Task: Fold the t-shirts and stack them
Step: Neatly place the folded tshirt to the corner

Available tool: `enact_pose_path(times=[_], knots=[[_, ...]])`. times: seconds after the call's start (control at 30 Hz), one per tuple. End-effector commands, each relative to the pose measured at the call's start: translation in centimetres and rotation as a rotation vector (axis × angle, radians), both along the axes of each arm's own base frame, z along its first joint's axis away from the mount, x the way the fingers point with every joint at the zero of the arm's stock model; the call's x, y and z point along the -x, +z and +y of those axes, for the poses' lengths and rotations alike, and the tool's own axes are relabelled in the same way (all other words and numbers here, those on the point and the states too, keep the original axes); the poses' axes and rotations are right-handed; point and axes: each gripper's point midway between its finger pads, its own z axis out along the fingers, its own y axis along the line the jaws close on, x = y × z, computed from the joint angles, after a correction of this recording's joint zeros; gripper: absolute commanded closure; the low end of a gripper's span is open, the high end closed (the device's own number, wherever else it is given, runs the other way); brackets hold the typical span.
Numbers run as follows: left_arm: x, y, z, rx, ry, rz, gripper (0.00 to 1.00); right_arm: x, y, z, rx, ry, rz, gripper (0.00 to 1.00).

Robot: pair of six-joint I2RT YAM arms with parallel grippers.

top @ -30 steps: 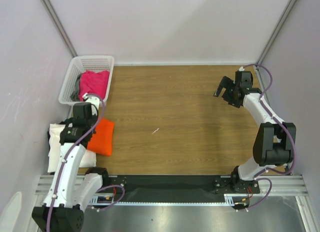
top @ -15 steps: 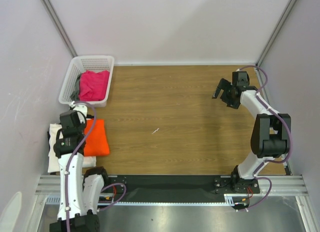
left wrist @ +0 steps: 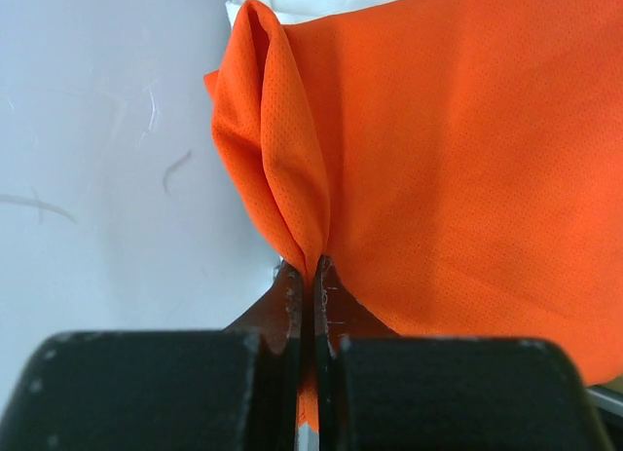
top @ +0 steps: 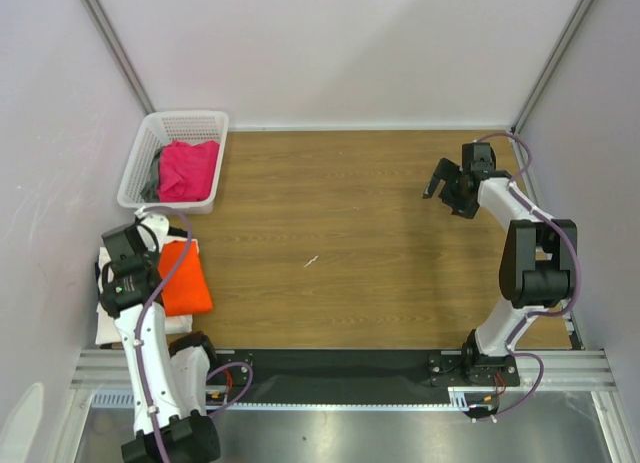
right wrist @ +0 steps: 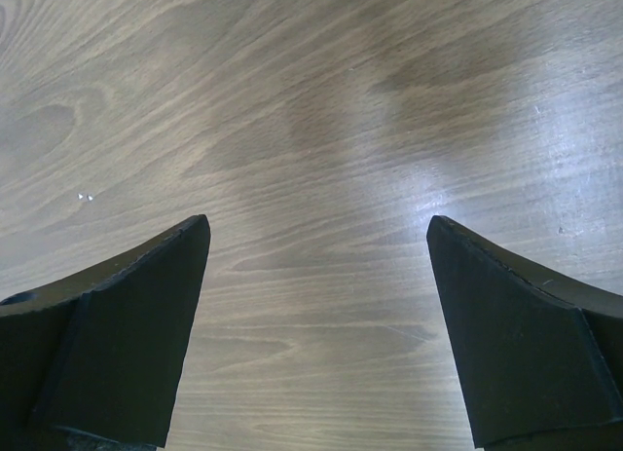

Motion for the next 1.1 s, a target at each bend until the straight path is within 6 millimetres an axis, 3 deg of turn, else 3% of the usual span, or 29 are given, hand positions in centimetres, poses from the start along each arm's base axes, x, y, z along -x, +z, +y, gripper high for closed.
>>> enact_pose_path(times=[0.0, 0.17, 0.4, 0.63, 1.07], knots=[[-0.4, 1.0, 1.0, -0.069, -0.048, 0.000, 1.00, -2.1, 1.8, 0.0, -0.007, -0.007, -0.057, 0.00], [0.2, -0.4, 3.3, -0.166, -0.039, 0.074, 1.00, -2.9, 1.9, 0.1, 0.005, 0.007, -0.063, 0.00], [0.4, 0.1, 6.3, -0.266, 0.053, 0.088, 1.00, -3.9, 1.6, 0.9, 0.033, 0.031, -0.051, 0.00], [0.6, -0.1, 8.2, -0.340, 0.036, 0.181, 1.00, -3.5, 0.7, 0.9, 0.053, 0.000, -0.011, 0.00], [-2.0, -1.0, 9.5, -0.374, -0.055, 0.178, 1.00, -3.1, 0.4, 1.7, 0.092, -0.031, 0.006, 0.00]])
